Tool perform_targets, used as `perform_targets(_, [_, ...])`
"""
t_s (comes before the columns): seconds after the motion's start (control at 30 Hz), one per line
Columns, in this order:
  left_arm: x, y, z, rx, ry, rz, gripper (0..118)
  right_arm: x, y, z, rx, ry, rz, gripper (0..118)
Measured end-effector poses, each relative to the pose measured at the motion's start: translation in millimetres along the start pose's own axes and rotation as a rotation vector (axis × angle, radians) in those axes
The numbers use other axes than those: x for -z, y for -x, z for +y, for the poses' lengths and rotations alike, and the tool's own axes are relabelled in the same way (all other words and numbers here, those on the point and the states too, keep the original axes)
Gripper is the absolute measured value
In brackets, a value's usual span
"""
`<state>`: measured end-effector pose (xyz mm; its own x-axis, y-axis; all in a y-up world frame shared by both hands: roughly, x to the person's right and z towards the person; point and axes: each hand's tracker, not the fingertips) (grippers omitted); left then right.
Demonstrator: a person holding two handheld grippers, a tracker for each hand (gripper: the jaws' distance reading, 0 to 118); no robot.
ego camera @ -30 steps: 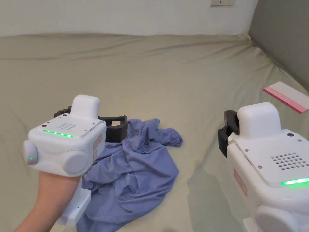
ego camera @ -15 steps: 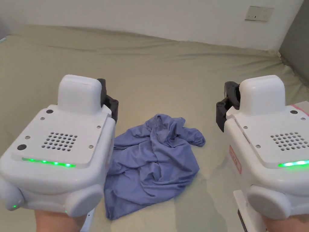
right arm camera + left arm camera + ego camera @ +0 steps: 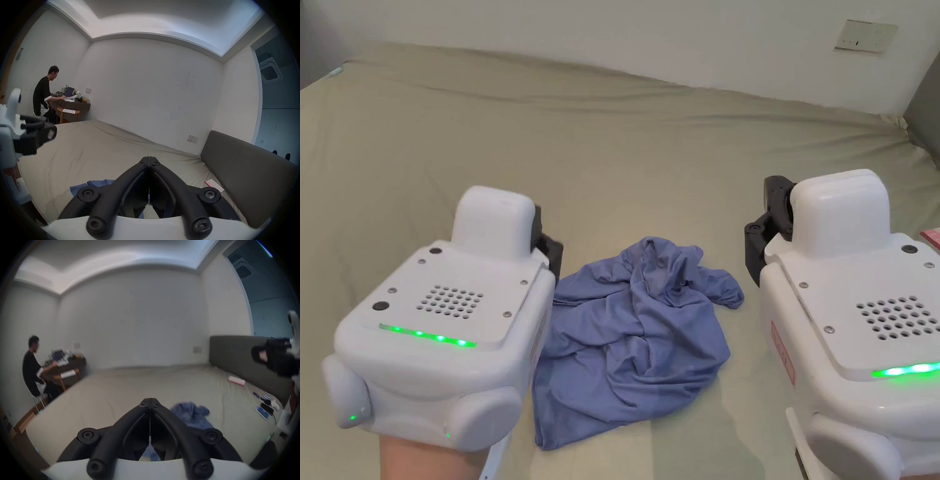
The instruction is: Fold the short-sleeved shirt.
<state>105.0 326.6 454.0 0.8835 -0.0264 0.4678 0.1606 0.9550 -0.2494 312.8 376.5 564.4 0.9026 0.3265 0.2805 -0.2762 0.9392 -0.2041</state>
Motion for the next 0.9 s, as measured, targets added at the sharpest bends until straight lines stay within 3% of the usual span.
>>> perform_targets(0.3, [79,2,-132,-0.122,0.556,-0.126,0,16,-12,-33,0.009,0.086,0.007,1])
perform_targets(0.33, [86,-2,-146,-0.127,0.598,-0.129,5,18,-13,-38,0.007,0.099,0.007,1])
perform_targets(0.37, [94,-5,-158,-0.127,0.637,-0.116,23,20,-15,-43,0.005,0.113,0.009,1])
perform_targets(0.4, [98,-8,-167,-0.135,0.656,-0.106,70,22,-16,-48,0.004,0.125,0.012,1])
perform_targets(0.43, [105,-11,-175,-0.146,0.677,-0.107,107,24,-18,-53,0.003,0.141,0.015,1])
perform_targets(0.47, [112,-12,-183,-0.164,0.707,-0.103,117,26,-19,-58,0.001,0.157,0.017,1])
perform_targets(0.5, [117,-13,-190,-0.177,0.731,-0.118,109,28,-21,-63,0.001,0.171,0.019,1])
perform_targets(0.67, [122,-23,-198,-0.181,0.739,-0.089,104,51,-32,-89,0.025,0.262,0.041,1])
perform_targets(0.7, [121,-29,-196,-0.104,0.728,-0.069,104,59,-34,-94,0.027,0.286,0.048,1])
perform_targets(0.77, [118,-37,-194,-0.014,0.715,-0.041,90,82,-39,-109,0.033,0.349,0.074,1])
perform_targets(0.83, [113,-39,-190,-0.021,0.698,-0.065,62,110,-43,-124,0.023,0.412,0.088,1])
perform_targets(0.87, [110,-39,-187,-0.011,0.691,-0.069,40,127,-44,-134,0.016,0.444,0.094,1])
perform_targets(0.9, [108,-40,-184,-0.012,0.682,-0.091,7,142,-46,-142,0.019,0.470,0.101,3])
